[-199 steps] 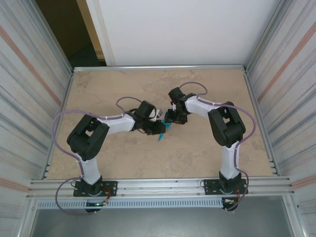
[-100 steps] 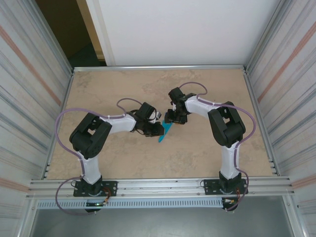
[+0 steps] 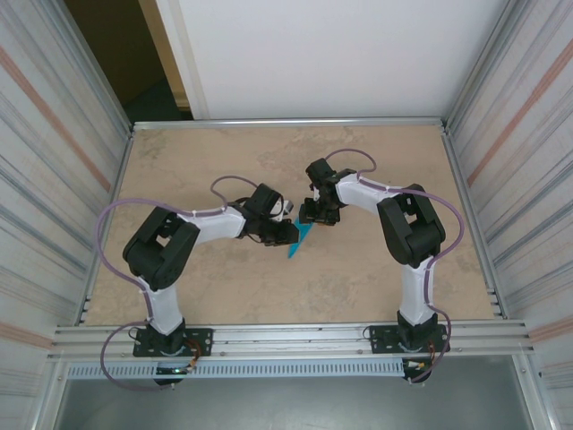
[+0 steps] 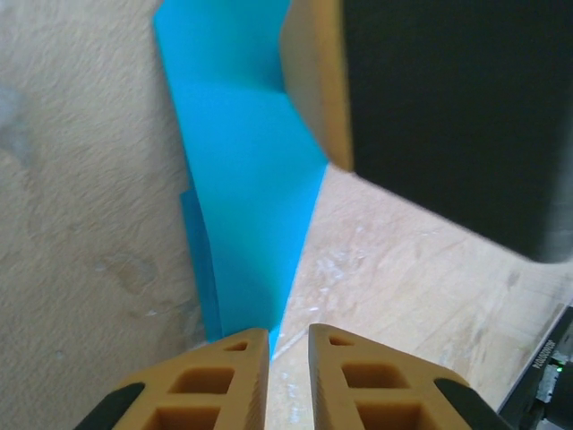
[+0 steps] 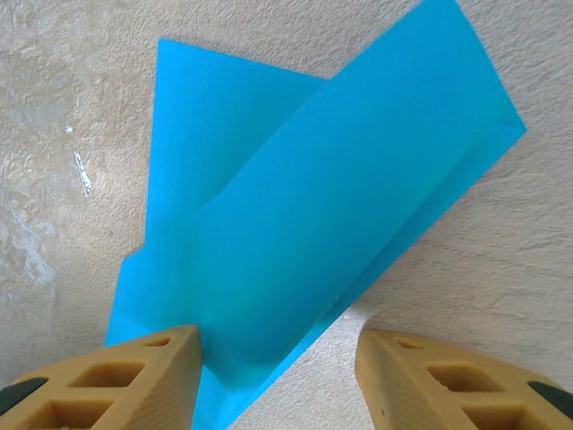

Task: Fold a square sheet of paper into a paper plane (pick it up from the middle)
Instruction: Fold the wing for the fifth time at the center of the table.

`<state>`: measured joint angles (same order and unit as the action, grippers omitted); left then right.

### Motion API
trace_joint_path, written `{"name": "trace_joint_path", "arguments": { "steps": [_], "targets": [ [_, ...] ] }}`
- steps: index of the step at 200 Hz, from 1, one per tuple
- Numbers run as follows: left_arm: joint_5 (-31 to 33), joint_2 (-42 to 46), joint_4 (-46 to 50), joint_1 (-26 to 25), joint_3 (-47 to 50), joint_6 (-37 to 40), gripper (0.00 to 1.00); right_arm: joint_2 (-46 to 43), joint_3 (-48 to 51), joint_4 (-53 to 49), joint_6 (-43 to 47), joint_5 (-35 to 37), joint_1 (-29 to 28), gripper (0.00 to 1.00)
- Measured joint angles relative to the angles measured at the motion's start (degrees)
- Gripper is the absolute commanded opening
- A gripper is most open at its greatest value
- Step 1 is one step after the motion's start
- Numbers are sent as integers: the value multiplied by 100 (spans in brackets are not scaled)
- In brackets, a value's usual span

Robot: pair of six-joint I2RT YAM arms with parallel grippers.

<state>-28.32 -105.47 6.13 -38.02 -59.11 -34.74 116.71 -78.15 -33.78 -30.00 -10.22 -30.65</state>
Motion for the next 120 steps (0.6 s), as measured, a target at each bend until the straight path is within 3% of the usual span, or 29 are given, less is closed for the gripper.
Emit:
{"name": "trace_joint_path", "arguments": {
  "steps": [120],
  "targets": [
    [-39,-151,-144,-63,-195,4,20,-66,155,199,-85,-271,116,51]
  ]
}}
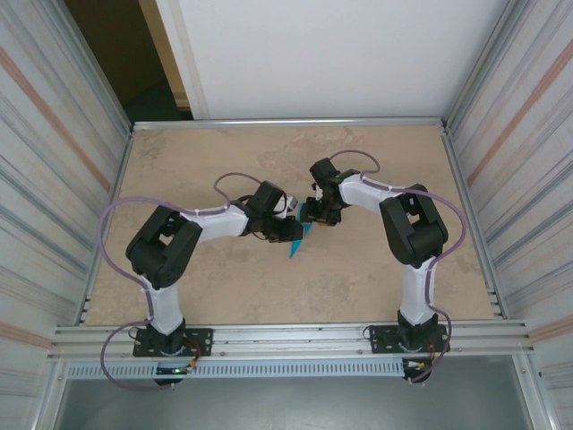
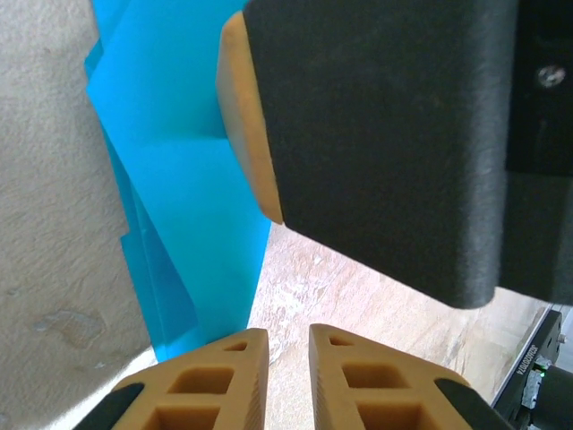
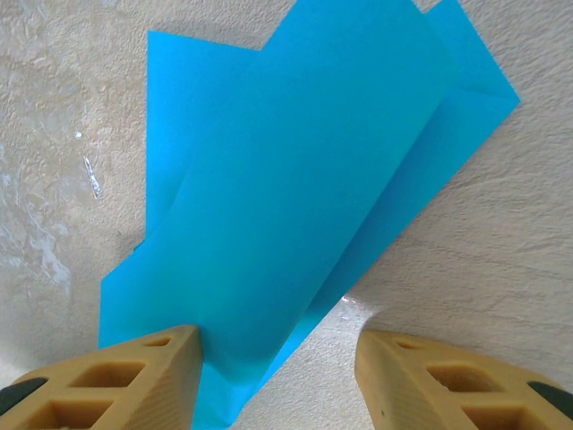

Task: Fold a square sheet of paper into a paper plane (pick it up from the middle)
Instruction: Fold the wing for the fifth time at the center of the table.

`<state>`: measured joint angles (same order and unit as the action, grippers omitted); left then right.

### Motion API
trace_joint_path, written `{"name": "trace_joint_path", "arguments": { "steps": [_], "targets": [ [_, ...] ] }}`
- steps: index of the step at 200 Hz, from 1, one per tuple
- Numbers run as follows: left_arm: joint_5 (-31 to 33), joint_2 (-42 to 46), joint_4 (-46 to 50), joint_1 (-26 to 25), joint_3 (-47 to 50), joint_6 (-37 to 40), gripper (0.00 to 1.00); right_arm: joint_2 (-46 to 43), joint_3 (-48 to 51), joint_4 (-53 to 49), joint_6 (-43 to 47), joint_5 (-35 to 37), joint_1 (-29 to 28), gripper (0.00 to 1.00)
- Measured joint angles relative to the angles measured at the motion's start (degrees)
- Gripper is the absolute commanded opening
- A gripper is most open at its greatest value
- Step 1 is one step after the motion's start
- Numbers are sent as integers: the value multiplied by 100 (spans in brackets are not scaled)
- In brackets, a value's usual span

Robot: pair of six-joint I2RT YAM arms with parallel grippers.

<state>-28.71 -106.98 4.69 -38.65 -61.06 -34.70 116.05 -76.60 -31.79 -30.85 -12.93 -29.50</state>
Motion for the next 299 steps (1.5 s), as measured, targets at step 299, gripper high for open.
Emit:
{"name": "trace_joint_path", "arguments": {
  "steps": [299],
  "targets": [
    [210,-120,83,-96,-345,-26,16,-260,542,651,-17,-232,125,44]
  ]
}}
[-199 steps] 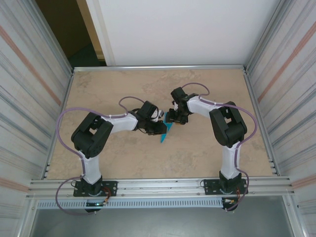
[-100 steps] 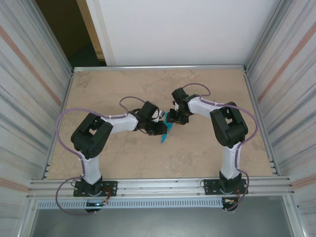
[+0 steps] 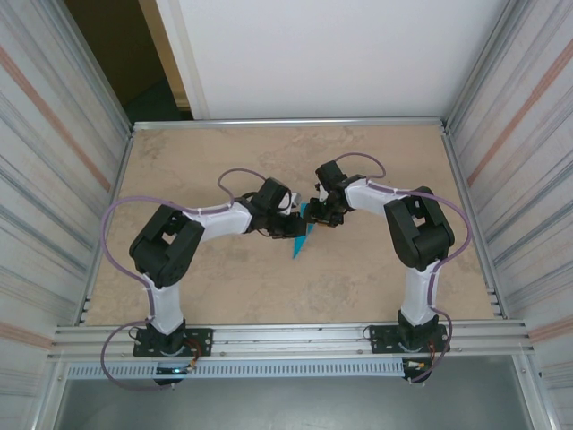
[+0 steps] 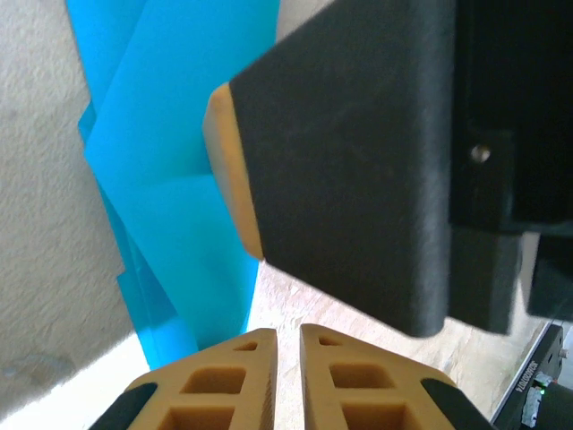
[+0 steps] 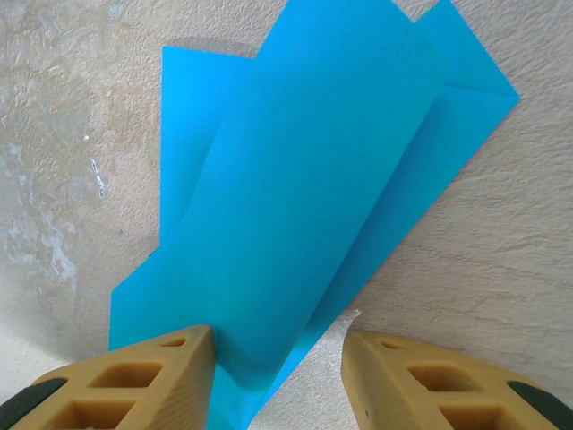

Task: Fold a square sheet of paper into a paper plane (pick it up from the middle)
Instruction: Fold the wing for the fifth time at the center of the table.

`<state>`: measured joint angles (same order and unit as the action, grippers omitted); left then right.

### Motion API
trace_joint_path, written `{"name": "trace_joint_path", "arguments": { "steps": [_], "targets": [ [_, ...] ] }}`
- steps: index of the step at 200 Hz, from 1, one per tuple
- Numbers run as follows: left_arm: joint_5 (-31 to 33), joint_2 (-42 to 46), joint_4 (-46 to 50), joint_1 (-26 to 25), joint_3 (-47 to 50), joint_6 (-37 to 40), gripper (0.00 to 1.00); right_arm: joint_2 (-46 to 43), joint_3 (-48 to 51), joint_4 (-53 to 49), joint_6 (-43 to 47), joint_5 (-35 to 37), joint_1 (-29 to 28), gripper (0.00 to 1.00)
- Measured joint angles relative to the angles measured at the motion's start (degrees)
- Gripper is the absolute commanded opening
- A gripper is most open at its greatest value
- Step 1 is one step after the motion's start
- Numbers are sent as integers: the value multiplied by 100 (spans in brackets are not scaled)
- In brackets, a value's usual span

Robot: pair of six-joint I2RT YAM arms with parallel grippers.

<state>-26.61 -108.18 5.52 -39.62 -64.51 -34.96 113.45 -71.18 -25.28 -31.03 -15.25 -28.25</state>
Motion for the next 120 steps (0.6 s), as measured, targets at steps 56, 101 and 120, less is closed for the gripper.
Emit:
{"name": "trace_joint_path", "arguments": {
  "steps": [56,101,120],
  "targets": [
    [170,-92,129,-70,-28,-2,15,-2,33,44,0,-140,61,44],
    [339,-92,238,-168,-28,-46,15,-2,33,44,0,-153,63,44],
    [404,-92,264,-216,-28,-85,15,-2,33,44,0,-153,63,44]
  ]
}}
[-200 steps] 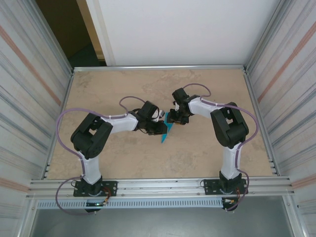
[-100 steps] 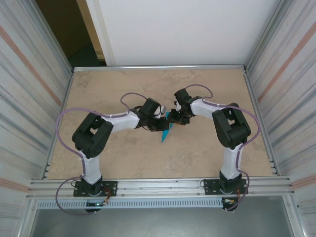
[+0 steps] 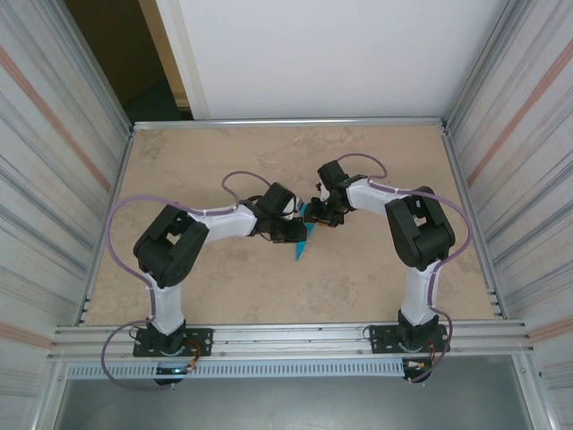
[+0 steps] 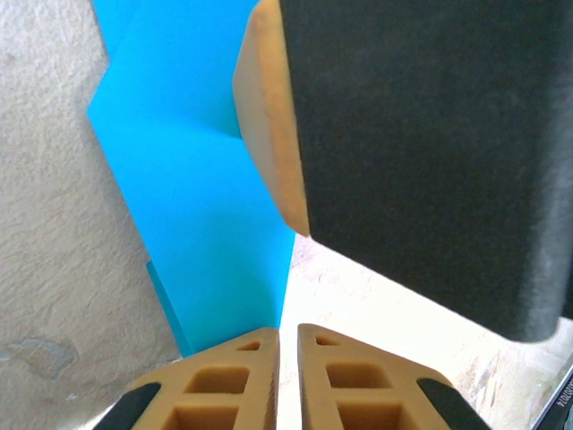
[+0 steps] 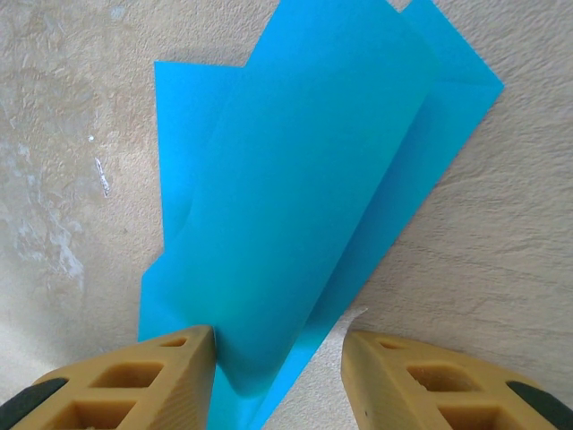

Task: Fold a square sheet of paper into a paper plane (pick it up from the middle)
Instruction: Fold the wing for the fifth time at the center of the table.

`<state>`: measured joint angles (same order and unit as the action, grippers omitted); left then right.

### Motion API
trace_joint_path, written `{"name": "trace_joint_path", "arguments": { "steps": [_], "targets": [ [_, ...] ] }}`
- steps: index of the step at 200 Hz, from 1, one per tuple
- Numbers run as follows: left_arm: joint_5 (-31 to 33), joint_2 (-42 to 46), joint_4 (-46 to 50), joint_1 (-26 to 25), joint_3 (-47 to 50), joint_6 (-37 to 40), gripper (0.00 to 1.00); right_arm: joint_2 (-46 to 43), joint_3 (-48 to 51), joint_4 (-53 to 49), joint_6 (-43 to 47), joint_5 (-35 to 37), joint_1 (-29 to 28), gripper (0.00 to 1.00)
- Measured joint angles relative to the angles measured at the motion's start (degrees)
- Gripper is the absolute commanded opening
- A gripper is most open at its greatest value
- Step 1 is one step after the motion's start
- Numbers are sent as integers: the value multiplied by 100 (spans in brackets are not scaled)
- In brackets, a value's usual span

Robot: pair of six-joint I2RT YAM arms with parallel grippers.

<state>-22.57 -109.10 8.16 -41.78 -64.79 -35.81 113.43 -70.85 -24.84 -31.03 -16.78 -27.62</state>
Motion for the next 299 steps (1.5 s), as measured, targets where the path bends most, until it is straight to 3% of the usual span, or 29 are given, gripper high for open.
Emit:
{"name": "trace_joint_path", "arguments": {
  "steps": [205,269,299],
  "targets": [
    [380,-181,214,-201,-87,-46,11,-44,155,197,-11,-205,105,41],
    [426,-179,142,-221,-31,-48,8,-455,669,901,-181,-660,282,50],
    [424,-173,81,-221,-4,-48,8,-675,1023,1327,-190,-754,337,46]
  ]
}}
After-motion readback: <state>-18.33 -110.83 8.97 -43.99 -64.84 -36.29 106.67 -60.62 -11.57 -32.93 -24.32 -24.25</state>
